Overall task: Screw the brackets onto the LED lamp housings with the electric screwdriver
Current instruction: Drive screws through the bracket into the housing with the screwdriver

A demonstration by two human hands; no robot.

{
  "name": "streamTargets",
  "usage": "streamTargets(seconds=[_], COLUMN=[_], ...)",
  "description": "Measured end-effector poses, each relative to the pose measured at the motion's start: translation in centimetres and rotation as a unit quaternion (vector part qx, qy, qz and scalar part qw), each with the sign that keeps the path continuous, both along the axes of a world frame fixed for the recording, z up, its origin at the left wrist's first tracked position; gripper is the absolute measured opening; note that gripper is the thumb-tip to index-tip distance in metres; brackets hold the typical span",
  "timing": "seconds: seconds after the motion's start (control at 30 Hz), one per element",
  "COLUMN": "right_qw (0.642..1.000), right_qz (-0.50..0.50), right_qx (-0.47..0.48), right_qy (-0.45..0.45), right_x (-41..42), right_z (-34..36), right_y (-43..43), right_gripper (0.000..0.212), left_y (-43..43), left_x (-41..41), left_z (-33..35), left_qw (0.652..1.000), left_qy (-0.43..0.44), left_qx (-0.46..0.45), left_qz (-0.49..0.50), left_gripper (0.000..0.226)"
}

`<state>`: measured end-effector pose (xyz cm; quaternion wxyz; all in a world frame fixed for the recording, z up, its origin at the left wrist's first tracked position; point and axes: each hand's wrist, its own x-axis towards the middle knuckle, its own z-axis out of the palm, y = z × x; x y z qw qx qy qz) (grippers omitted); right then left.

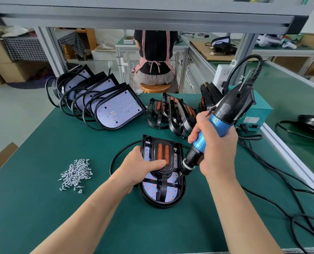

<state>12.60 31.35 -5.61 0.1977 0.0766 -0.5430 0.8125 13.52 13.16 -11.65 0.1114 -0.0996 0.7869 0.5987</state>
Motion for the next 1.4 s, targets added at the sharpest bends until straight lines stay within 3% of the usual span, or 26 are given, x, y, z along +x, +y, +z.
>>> streamTargets(seconds=[0.27, 0.6, 0.9, 1.27, 1.4], right_qw=[1.000, 1.000, 0.990, 0.984, 0.979], right_qz=[-0.005, 0.005, 0.131, 0.171, 0.168], right_qx=[0.018, 0.023, 0.040, -0.034, -0.112], right_qy=[0.013, 0.003, 0.036, 0.030, 0.039], right_x=[0.2, -0.3, 0.5, 0.4, -0.1], right_z=[-0.1, -0.7, -0.7, 0.1, 1.6], right_y=[-0.7, -0.9, -0.1, 1.4, 2.6], right_gripper=[0.015, 0.023, 0.021, 0.019, 0.021], left_y=[0.0, 0.1, 0.1, -0.1, 0.0], left_x=[0.0, 0.1, 0.1, 0.3, 0.5], left_z=[-0.3, -0.7, -0.6, 0.1, 0.5], left_qw=[1.000, 0.999, 0.999, 1.000, 0.999], left_qy=[0.008, 0.029, 0.020, 0.007, 0.010], left_qx=[0.010, 0.013, 0.006, 0.009, -0.024], left_qz=[0.010, 0.027, 0.031, -0.008, -0.024], left_gripper=[0.051, 0.057, 0.048, 0.052, 0.056])
